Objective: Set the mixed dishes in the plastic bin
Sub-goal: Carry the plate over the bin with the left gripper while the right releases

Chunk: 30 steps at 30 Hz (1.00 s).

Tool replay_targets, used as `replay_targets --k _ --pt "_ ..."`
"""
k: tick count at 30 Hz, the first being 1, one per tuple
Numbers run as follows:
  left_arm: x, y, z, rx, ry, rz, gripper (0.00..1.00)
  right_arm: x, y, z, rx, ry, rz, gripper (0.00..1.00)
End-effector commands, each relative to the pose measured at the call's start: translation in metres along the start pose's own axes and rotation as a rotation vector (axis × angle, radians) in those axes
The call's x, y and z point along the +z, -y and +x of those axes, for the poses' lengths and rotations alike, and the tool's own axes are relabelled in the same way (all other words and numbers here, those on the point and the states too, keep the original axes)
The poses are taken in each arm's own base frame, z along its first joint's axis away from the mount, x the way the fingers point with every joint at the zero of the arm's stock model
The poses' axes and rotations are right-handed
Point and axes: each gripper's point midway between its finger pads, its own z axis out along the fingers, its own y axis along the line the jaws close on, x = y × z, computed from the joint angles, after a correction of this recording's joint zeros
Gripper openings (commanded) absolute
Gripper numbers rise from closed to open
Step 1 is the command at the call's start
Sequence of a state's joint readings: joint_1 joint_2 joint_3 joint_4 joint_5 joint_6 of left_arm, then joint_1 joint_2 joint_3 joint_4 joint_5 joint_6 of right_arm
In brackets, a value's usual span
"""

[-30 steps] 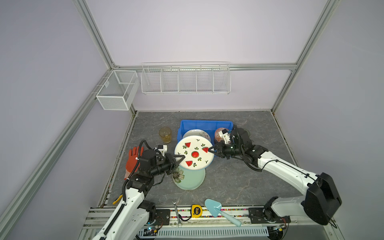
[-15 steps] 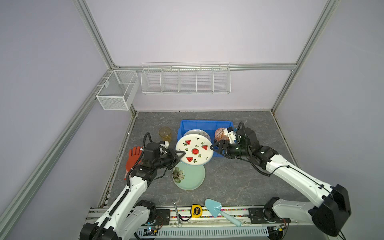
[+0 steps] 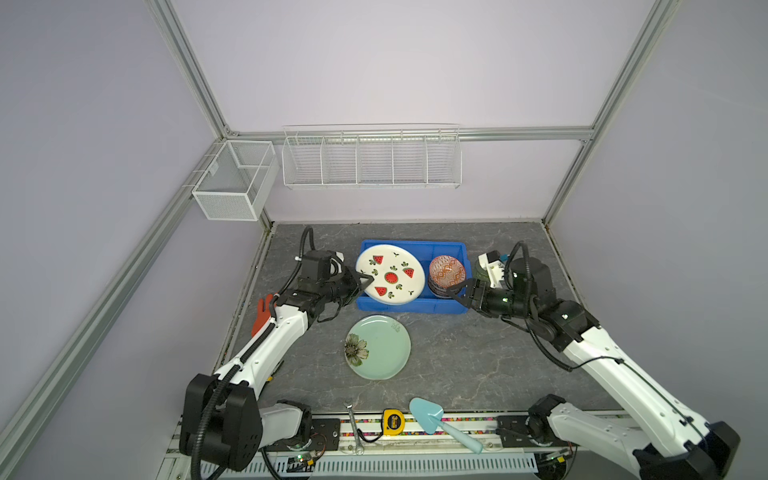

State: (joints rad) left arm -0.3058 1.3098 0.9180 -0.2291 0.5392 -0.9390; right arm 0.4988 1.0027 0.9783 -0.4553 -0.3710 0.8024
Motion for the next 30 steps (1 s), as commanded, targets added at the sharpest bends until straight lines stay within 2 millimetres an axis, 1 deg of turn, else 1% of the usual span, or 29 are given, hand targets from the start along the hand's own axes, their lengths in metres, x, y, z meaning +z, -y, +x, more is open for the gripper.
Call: replay_targets --k 1,6,15,21,30 --pt "0.002 0.035 -0.028 0.119 0.056 0.07 0.0 -0.01 0.011 0.004 -0.004 -0.002 0.032 0.74" --pt "0.024 0.028 -0.042 0.119 0.036 0.03 0.0 -0.016 0.019 0.004 0.015 0.007 0.043 0.74" --pt "0.05 0.013 -0.063 0.087 0.068 -0.029 0.0 -0.017 0.027 0.0 0.033 0.006 0.047 0.75" --pt "0.064 0.007 -0.069 0.072 0.068 -0.037 0.0 -0.013 0.032 -0.002 0.042 -0.004 0.051 0.74" --pt "0.079 -0.007 -0.067 0.06 0.052 -0.068 0.0 -0.007 0.04 -0.002 0.059 -0.015 0.053 0.75"
